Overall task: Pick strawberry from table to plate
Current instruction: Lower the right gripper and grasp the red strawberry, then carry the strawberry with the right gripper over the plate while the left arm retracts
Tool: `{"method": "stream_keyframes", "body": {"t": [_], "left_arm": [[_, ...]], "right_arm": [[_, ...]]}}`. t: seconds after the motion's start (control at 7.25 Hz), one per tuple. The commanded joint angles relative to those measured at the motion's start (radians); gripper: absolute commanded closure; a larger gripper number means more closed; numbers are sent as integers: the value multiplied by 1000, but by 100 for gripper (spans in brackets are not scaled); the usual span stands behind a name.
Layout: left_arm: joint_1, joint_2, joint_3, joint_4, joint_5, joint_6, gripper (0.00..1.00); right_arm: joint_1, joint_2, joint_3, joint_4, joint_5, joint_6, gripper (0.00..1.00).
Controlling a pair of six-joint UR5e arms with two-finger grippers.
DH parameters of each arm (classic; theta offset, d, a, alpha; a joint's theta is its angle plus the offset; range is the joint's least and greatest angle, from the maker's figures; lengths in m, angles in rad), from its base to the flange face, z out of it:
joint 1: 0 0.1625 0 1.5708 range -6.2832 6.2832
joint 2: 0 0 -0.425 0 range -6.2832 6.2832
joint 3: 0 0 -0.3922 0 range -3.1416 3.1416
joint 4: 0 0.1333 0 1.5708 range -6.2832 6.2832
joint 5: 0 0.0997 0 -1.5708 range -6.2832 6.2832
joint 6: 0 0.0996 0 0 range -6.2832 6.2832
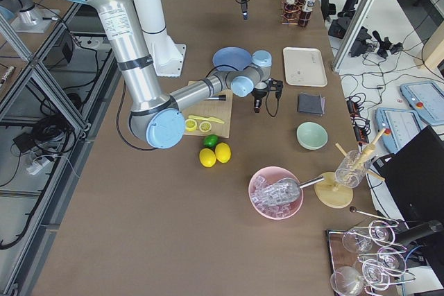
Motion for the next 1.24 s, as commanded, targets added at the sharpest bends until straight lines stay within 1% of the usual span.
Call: {"method": "stream_keyframes", "body": {"t": [0.0, 0.14, 0.28, 0.41, 0.55, 0.69, 0.83, 0.97, 1.1], "left_arm": [[-99, 5, 7, 47, -58, 248, 2], [-128, 45, 4, 49, -55, 379, 2], [-183, 89, -6, 47, -58, 567, 2], [-212, 164, -26, 40, -60, 690, 2], [-263, 226, -52, 23, -62, 702, 2], [-271, 261, -43, 0, -62, 702, 2], [-289, 330, -45, -29, -74, 714, 2], [-318, 385, -34, -25, -145, 746, 2], [-356, 413, -10, -25, -173, 759, 2]], "right_arm": [[4, 35, 64, -53, 35, 73, 100], [-35, 55, 127, -102, 25, 141, 100], [-72, 73, 175, -138, 6, 186, 100], [-118, 96, 203, -171, -36, 213, 100], [-167, 144, 203, -217, -75, 236, 100], [-215, 178, 201, -233, -111, 252, 100], [-255, 199, 200, -235, -144, 260, 100], [-293, 213, 194, -235, -177, 260, 100], [-324, 231, 188, -235, -208, 260, 100]]}}
